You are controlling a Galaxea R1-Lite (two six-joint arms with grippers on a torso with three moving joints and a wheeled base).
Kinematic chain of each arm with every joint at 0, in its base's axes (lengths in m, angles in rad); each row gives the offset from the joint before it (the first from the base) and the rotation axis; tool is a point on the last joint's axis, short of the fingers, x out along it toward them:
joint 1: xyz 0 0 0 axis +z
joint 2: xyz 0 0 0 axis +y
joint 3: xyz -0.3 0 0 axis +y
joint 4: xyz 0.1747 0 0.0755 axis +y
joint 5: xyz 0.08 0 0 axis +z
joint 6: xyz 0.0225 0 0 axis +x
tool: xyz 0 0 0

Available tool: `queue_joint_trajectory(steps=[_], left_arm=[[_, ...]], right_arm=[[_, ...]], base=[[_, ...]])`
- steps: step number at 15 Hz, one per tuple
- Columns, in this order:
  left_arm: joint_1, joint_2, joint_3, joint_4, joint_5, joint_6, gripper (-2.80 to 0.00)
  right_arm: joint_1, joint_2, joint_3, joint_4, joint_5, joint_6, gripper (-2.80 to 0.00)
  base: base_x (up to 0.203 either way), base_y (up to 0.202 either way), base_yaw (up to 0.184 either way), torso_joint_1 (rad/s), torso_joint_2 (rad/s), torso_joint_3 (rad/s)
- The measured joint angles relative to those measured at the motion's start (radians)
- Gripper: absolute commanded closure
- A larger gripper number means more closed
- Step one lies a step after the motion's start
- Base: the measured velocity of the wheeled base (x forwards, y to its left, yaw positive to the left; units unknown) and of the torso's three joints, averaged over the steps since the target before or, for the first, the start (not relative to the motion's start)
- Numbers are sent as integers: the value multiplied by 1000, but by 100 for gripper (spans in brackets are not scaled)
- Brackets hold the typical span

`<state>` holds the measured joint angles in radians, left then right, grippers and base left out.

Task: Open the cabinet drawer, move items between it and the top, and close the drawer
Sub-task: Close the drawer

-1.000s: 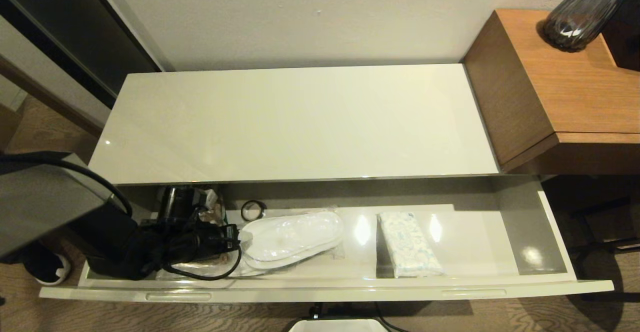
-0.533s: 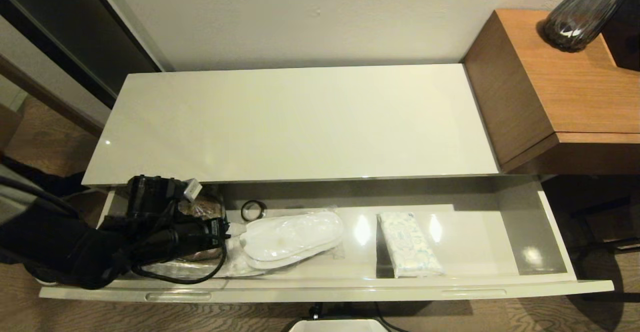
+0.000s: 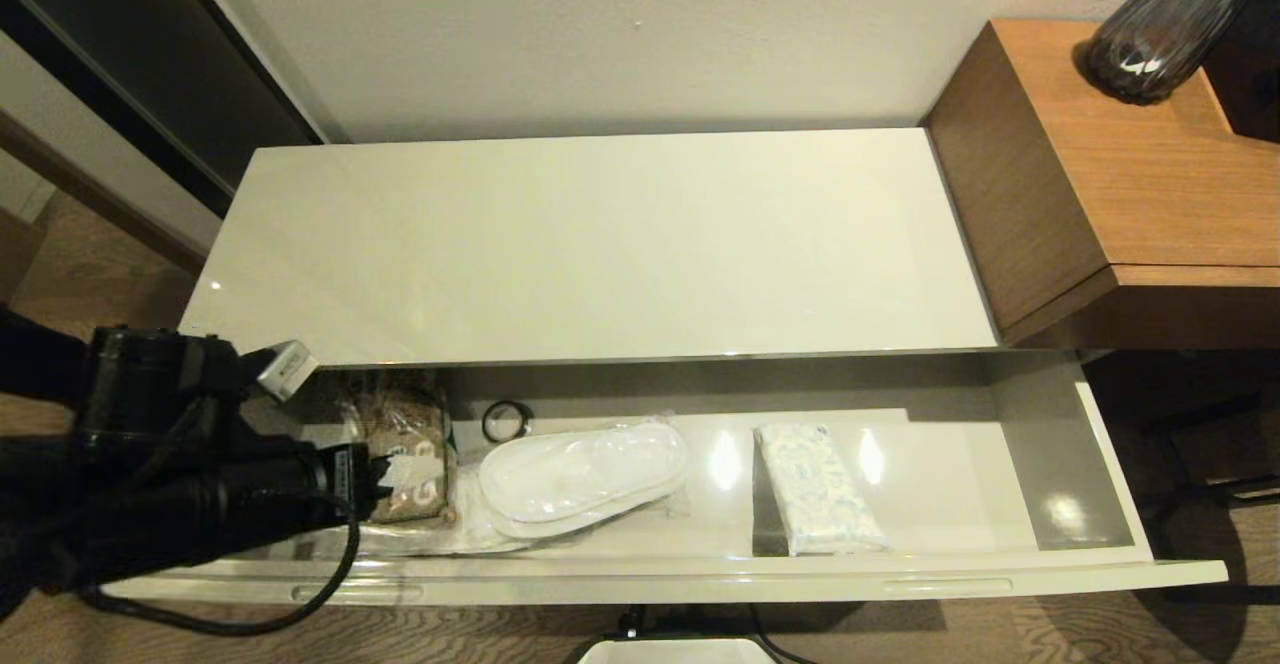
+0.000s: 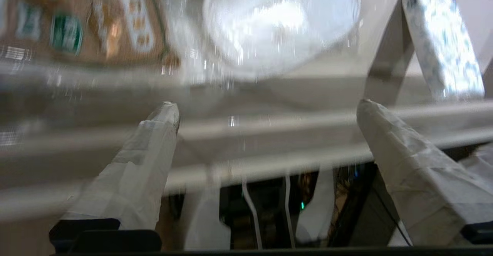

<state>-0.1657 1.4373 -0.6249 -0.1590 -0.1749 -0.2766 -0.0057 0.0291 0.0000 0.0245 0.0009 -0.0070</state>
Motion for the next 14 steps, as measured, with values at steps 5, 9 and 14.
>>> queue_joint_trajectory(steps=[5,9,14], left_arm=[[2,-174,18,165,18,-2,0],[4,-236,26,206,87,-6,0],[11,-412,-32,421,130,-6,0]], right_arm=[[0,0,0,0,0,0,0],[0,0,0,0,0,0,0],[0,0,0,0,0,-1,0]], base=[[0,0,0,0,0,0],[0,0,0,0,0,0],[0,0,0,0,0,0]])
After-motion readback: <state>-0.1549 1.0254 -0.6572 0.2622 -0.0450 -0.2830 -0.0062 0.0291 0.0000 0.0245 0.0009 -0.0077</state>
